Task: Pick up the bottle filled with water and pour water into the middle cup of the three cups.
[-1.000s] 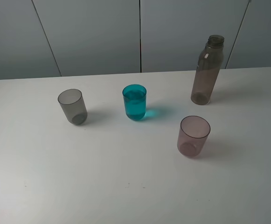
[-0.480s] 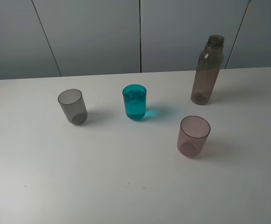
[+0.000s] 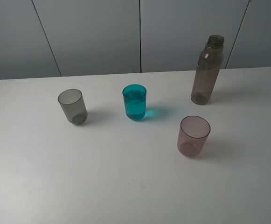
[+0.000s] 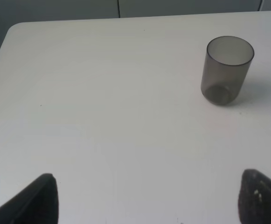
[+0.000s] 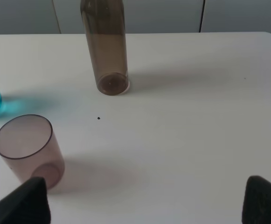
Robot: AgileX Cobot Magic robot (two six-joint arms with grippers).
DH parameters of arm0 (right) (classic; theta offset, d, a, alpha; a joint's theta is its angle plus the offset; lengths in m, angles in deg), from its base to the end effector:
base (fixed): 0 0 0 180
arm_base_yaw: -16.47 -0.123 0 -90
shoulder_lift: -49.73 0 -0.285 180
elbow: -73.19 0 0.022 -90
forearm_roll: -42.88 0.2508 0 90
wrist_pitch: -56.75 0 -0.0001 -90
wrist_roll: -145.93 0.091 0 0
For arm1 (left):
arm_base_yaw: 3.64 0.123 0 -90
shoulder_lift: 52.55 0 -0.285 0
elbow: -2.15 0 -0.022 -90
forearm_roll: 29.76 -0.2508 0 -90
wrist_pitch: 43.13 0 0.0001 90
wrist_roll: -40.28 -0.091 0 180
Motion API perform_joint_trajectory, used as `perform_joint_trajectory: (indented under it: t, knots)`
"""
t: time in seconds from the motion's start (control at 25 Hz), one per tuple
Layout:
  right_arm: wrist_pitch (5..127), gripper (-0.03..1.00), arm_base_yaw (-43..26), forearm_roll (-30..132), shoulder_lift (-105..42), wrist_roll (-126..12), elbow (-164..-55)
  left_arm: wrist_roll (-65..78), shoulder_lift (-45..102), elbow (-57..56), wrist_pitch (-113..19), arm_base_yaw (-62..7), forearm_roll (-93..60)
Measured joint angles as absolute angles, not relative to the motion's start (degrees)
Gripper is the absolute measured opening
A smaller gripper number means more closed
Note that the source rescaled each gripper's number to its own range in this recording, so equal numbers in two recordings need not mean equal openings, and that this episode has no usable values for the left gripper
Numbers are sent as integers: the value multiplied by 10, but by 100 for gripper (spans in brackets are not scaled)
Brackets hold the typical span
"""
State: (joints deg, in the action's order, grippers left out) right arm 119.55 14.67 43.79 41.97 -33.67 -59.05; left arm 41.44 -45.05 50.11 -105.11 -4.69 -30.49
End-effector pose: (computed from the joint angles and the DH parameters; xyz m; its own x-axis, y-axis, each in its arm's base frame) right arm -0.0081 0.0010 0.2783 -0.4747 -0.0007 -0.8802 -0.0371 0.9991 0.0192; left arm -0.0077 0.0012 0.2785 -0.4608 -0.0058 -0.8875 0.0018 1.0000 -0.0075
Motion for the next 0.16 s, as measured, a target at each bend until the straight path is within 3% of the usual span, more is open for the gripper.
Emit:
perform_joint_trajectory:
  t: [0.16]
  knots:
    - [1196, 100, 147, 438, 420, -337, -591, 414, -450, 501, -1051, -47, -305]
